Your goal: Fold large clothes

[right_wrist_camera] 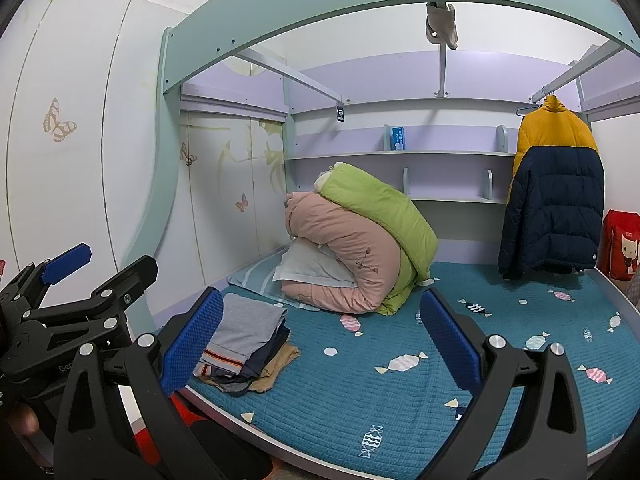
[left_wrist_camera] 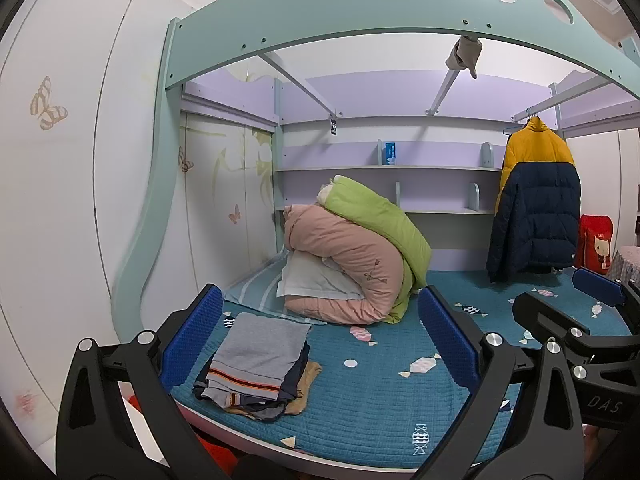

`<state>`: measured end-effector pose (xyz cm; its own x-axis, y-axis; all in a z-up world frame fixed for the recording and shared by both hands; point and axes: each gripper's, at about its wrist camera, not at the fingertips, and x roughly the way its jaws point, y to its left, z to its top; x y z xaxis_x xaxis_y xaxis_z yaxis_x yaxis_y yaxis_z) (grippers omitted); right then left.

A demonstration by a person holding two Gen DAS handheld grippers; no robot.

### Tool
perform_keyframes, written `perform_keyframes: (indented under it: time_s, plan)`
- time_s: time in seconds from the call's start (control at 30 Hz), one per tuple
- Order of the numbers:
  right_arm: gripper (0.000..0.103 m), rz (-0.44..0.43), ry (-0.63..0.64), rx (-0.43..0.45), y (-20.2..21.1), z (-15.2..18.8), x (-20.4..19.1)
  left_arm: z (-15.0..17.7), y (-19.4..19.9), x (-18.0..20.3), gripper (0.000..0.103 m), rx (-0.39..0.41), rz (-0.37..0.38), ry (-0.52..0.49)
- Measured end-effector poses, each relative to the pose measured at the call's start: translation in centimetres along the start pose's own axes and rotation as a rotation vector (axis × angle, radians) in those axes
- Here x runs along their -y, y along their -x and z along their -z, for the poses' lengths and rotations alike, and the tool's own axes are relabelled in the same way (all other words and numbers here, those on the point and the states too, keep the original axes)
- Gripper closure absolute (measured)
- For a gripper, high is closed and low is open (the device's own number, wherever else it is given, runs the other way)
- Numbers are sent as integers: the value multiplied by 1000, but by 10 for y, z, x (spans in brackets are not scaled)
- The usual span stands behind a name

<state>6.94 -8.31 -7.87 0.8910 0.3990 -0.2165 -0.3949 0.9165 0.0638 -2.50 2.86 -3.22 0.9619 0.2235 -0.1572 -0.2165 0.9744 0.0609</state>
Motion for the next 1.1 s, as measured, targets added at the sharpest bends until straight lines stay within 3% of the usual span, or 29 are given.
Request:
perform_keyframes:
  time_s: [1.1]
  plan:
    - [8,0,-5,-6,-3,2,2,0,1,0,5,-3,-2,-1]
